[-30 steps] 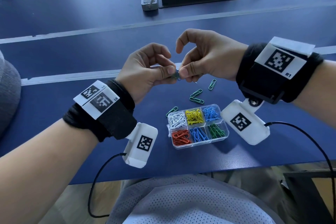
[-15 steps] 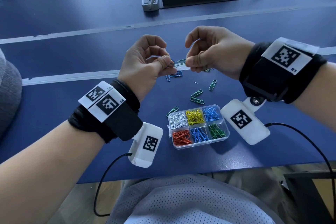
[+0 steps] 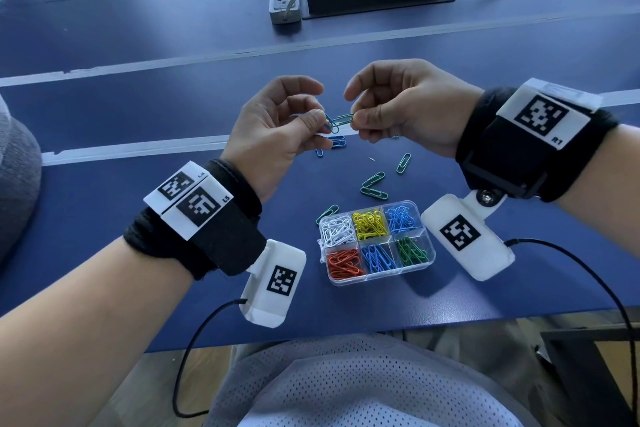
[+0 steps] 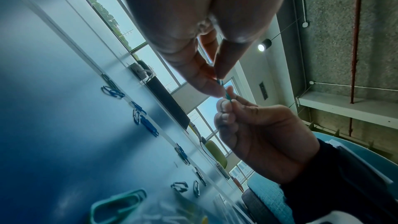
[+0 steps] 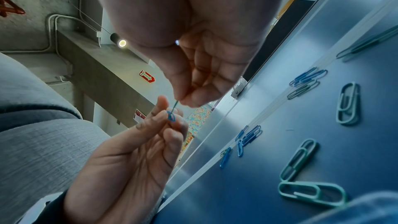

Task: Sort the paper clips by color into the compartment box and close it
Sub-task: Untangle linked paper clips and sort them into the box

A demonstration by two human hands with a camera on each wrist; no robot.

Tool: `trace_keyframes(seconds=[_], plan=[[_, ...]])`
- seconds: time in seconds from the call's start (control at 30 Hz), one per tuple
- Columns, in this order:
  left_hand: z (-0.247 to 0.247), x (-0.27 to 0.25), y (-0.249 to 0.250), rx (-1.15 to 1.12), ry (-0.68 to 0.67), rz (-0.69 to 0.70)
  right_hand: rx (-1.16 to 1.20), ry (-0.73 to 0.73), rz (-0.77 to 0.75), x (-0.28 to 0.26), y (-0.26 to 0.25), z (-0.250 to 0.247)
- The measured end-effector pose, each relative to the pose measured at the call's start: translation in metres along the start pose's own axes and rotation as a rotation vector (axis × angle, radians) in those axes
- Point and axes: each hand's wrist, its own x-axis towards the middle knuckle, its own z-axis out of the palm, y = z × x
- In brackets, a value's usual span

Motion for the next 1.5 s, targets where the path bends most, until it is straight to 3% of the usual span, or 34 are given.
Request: trace_keyframes(seconds=[0.13,0.37,0.7,0.93,1.17,1.5], plan=[[0.000,-0.002,0.000,-0.034,-0.017,-0.014,0.015,0.013,-0.002,-0.002,0.000,0.000],[0.002,-0.003,0.003,-0.057,0.077,0.031,0.066,0.085,0.005,-0.003,-0.004,0.002],[-0.002,-0.002,0.003,0.184,0.153,0.202,0.097,0.174,0.059,-0.005,-0.006,0.016],[-0.005,-0.002,0.003,0.283,0.104,0.232,0.158,0.195,0.134,-0.005,-0.009,0.020],[0.002,-0.007,0.005,0.230,0.005,0.207,0.181,0.227,0.062,-0.002,-0.016,0.022],[-0.001,-0.005,0.003,0.241,0.066,0.260,0.295,0.159,0.019,-0.009,-0.010,0.015]])
